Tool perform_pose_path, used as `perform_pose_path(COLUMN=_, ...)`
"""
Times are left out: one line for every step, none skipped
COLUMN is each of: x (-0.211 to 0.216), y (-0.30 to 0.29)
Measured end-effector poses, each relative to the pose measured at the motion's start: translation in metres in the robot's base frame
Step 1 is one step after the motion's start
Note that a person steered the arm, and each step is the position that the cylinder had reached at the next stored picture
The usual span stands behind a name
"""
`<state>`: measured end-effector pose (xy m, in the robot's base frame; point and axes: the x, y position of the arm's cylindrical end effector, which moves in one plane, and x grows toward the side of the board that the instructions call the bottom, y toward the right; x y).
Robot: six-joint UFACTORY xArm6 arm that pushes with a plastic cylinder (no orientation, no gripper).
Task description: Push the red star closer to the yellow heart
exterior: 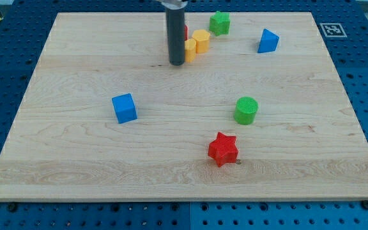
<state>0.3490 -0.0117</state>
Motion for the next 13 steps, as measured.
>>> perform_pose_path(x=0.007, y=0.000)
perform_pose_path(x=0.064, y=0.000)
perform_pose_path(x=0.106, y=0.000)
perform_pose_path(x=0.141, y=0.000)
perform_pose_path(x=0.176, y=0.000)
perform_pose_path(x=0.212, y=0.000)
perform_pose_path(x=0.244, y=0.007)
perform_pose_path(x=0.254, y=0.068)
perform_pose_path(x=0.254, y=0.103)
perform_pose_path(x=0.254, y=0.100)
perform_pose_path(x=0.254, y=0.076)
perform_pose_path(x=0.248, y=0.065)
perform_pose_path(x=0.242, y=0.066)
